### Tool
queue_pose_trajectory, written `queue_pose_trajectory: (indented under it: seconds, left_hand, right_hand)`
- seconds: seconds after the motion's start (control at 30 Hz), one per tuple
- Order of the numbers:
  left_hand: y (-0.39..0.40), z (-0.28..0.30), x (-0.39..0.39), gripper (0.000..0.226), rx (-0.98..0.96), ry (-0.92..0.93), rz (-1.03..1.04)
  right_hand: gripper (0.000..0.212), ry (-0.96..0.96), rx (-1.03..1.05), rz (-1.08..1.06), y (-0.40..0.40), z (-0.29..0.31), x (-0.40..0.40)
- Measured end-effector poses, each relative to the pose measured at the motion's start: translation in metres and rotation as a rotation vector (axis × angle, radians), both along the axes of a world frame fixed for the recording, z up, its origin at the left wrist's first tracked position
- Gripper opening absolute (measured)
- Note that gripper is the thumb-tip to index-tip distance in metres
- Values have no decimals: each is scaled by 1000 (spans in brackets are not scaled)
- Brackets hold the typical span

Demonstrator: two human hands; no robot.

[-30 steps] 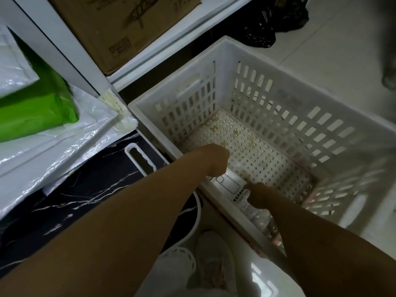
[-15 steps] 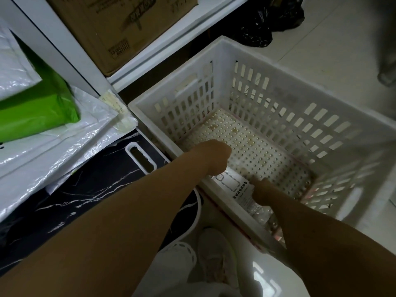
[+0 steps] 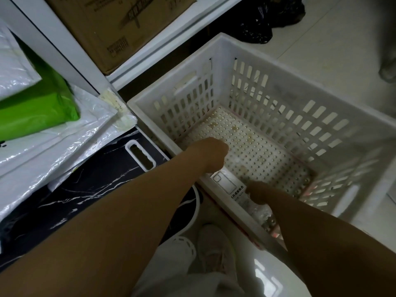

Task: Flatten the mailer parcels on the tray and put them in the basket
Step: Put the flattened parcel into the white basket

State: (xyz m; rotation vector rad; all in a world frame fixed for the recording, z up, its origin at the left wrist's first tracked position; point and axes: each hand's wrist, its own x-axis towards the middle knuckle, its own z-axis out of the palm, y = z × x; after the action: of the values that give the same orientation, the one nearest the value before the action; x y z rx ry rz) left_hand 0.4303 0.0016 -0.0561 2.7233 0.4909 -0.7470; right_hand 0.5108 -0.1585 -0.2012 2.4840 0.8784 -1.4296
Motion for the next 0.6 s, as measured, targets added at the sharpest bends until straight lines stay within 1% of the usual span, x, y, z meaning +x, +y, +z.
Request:
queue_pose_trajectory:
  seconds: [0.07, 0.13, 0.23, 0.3, 0.4, 0.5, 0.6]
  left_hand:
    - [-3, 10, -4, 33, -21, -31, 2]
    - [-6, 23, -5, 32, -3, -55, 9]
    - [-11, 41, -12, 31, 14, -115, 9]
    - [-15, 57, -19, 29, 36, -143, 18]
    - [-19, 82, -31, 18, 41, -214, 56]
    - [-22, 112, -51, 25, 74, -282, 86]
    - [-19, 136, -81, 25, 63, -343, 150]
  right_hand:
    - [39, -79, 93, -22, 8, 13, 6]
    - [40, -130, 180, -75, 19, 38, 8]
    - [33, -191, 312, -87, 37, 69, 12]
    - [30, -193, 403, -94, 46, 90, 11]
    - [28, -127, 518, -140, 57, 131, 6]
    - [32, -56, 625, -184, 65, 172, -5]
    - [24, 32, 694, -262, 71, 212, -23]
